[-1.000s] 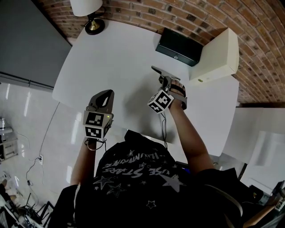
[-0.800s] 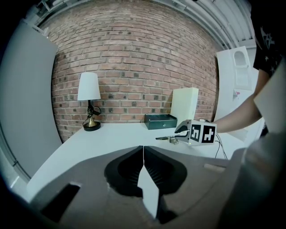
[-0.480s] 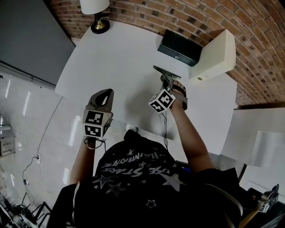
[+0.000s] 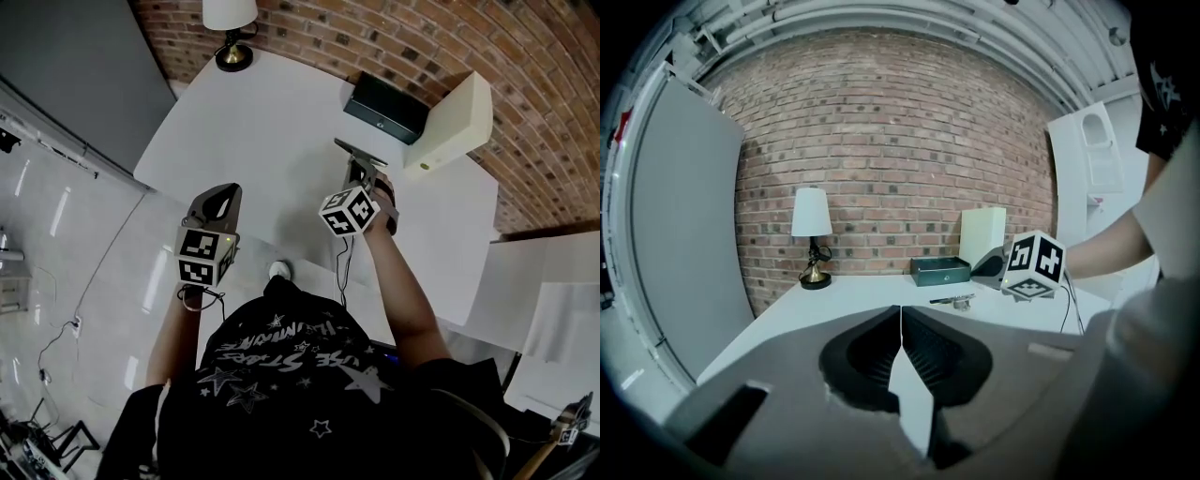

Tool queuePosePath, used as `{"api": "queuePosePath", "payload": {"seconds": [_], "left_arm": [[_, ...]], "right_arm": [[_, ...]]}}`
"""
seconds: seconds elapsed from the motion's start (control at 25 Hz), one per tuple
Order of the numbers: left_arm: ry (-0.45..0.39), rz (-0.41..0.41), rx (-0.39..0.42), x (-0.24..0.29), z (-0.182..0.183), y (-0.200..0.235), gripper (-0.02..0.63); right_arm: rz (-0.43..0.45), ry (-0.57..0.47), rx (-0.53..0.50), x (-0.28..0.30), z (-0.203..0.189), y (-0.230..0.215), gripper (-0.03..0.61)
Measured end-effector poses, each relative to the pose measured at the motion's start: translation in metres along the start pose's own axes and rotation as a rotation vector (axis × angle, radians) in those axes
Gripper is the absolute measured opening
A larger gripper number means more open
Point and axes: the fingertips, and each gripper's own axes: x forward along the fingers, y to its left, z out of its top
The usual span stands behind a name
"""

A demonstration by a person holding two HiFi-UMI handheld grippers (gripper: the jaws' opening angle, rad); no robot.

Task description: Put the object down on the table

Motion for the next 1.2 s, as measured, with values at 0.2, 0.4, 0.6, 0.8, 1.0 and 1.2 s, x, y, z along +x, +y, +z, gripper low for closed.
{"api": "queuePosePath", "payload": {"seconds": [0.2, 0.4, 0.6, 0.8, 1.0, 1.2], "left_arm": [[-0.027, 0.016, 0.003, -0.034, 0.0, -0.002, 0.021], [-0.037, 0.035, 0.005, -0.07, -0.008, -0.011, 0.02], [-0.047, 0.053, -0.007, -0.111, -0.023, -0.019, 0.021], [-0.053, 0.065, -0.017, -0.156, -0.042, -0.031, 0.02], [-0.052, 0.065, -0.032, -0.199, -0.064, -0.049, 0.021], [-0.032, 0.052, -0.057, -0.232, -0.091, -0.07, 0.021]], "right_arm": [[-0.049, -0.125, 0.135, -0.044, 0.033, -0.012, 0.002], [-0.085, -0.244, 0.217, -0.092, 0.058, -0.016, 0.002], [-0.084, -0.293, 0.28, -0.132, 0.065, -0.001, 0.002], [-0.08, -0.313, 0.313, -0.175, 0.062, 0.025, 0.002], [-0.064, -0.309, 0.318, -0.217, 0.046, 0.056, 0.002], [-0.018, -0.287, 0.322, -0.248, 0.024, 0.093, 0.002]]}}
